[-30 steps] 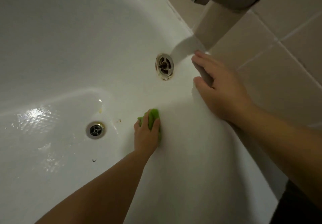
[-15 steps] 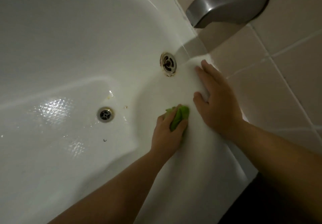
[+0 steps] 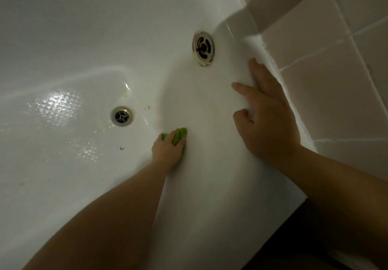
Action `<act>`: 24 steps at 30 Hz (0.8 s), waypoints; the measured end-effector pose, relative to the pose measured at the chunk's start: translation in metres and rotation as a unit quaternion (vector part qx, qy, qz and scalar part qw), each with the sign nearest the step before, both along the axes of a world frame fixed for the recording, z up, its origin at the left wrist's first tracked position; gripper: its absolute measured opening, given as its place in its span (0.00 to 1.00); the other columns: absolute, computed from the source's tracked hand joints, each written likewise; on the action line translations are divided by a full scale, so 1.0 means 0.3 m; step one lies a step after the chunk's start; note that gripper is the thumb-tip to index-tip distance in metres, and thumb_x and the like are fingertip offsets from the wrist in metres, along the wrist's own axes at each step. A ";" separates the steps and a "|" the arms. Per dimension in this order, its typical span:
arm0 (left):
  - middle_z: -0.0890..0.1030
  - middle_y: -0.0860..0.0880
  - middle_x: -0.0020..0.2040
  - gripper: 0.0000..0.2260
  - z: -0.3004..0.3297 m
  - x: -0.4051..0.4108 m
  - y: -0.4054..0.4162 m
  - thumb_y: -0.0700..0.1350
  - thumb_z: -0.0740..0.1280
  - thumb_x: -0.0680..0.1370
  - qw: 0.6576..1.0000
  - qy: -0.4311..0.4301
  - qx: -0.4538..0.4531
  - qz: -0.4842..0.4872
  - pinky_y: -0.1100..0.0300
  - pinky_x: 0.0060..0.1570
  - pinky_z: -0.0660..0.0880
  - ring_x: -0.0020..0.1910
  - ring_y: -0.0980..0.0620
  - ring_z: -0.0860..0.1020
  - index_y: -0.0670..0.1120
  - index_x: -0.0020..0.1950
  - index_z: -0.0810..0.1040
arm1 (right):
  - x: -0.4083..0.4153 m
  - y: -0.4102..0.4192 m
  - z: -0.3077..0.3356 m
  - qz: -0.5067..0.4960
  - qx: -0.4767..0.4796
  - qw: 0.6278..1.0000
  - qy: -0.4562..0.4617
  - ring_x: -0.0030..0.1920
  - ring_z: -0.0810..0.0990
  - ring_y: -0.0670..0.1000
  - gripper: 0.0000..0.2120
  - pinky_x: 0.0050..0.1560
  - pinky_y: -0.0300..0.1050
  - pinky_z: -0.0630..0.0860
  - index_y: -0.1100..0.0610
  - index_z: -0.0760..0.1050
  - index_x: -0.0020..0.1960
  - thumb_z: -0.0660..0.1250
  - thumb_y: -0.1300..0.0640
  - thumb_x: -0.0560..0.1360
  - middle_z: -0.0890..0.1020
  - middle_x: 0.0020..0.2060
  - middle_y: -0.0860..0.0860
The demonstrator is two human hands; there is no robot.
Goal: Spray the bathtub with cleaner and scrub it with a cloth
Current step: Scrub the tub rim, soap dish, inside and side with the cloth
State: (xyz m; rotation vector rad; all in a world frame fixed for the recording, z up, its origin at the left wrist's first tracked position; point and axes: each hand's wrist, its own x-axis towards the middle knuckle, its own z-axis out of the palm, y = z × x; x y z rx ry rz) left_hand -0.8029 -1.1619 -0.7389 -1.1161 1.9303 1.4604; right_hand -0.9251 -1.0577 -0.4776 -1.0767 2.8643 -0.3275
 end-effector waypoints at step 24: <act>0.69 0.46 0.78 0.28 0.085 0.154 -0.044 0.72 0.54 0.79 0.989 -0.034 0.009 -0.144 0.43 0.77 0.60 0.78 0.41 0.63 0.67 0.78 0.63 | -0.010 0.006 -0.020 0.003 -0.005 1.000 -0.002 0.81 0.58 0.55 0.17 0.77 0.60 0.63 0.58 0.83 0.61 0.65 0.60 0.74 0.62 0.81 0.54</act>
